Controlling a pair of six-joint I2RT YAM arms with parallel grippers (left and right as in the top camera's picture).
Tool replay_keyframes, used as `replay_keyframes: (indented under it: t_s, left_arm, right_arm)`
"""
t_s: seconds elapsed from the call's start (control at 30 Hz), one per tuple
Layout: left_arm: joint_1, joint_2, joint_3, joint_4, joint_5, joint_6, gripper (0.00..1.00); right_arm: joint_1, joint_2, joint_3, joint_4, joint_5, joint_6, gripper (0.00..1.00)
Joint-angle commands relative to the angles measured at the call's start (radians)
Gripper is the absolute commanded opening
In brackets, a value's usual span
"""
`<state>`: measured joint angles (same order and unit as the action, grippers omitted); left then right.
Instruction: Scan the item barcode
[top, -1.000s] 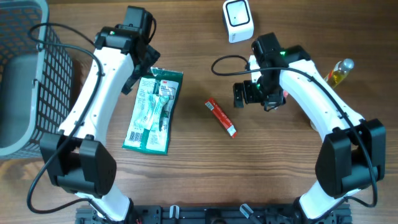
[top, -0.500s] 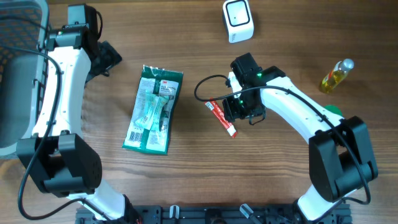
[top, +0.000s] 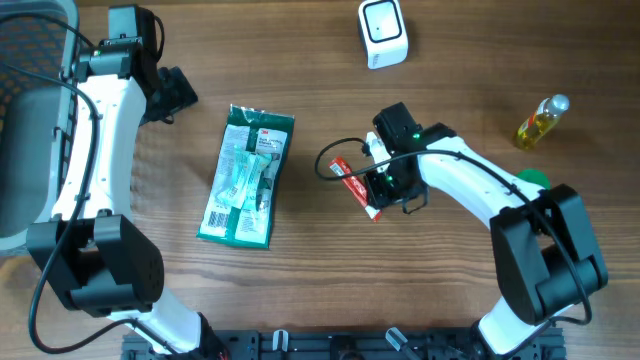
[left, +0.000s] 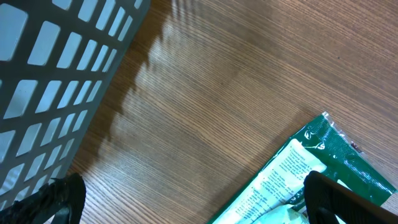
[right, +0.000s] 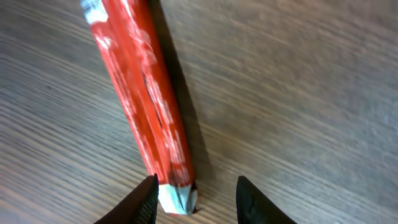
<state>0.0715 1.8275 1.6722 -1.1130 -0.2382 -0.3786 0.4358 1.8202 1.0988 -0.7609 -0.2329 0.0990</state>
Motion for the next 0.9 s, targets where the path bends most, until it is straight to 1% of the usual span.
replay_keyframes:
  t_s: [0.0,0.17,0.27,0.33,0.6,0.7,0.8,0.83,0.87]
  left_arm:
    - [0.005,0.006,0.014,0.003,0.006,0.016,1.00]
    - [0.005,0.006,0.014,0.003,0.006,0.016,1.00]
    - [0.005,0.006,0.014,0.003,0.006,0.016,1.00]
    - [0.005,0.006,0.014,0.003,0.006,0.016,1.00]
    - [0.005,0.006,0.014,0.003,0.006,0.016,1.00]
    - [0.005,0.006,0.014,0.003,0.006,0.016,1.00]
    - [0.005,0.006,0.014,0.003,0.006,0.016,1.00]
    - [0.005,0.006,0.014,0.003,0.006,0.016,1.00]
    - [0.005,0.006,0.014,0.003,0.006,0.016,1.00]
  right_arm:
    - [0.005,0.000,-0.012,0.019,-0.027,-0.025,0.41]
    - [0.034,0.024,-0.012,0.034,0.009,-0.024,0.40]
    - [0.067,0.037,-0.012,0.042,0.042,-0.020,0.32]
    - [0.067,0.039,-0.013,0.040,0.115,-0.018,0.29]
    - [0.067,0.039,-0.013,0.015,0.101,-0.018,0.31]
    - [0.076,0.039,-0.014,0.016,0.103,0.006,0.29]
    - [0.082,0.039,-0.072,0.077,0.155,0.005,0.29]
    - [0.082,0.039,-0.092,0.090,0.201,0.005,0.26]
    - [0.082,0.039,-0.108,0.108,0.210,0.006,0.25]
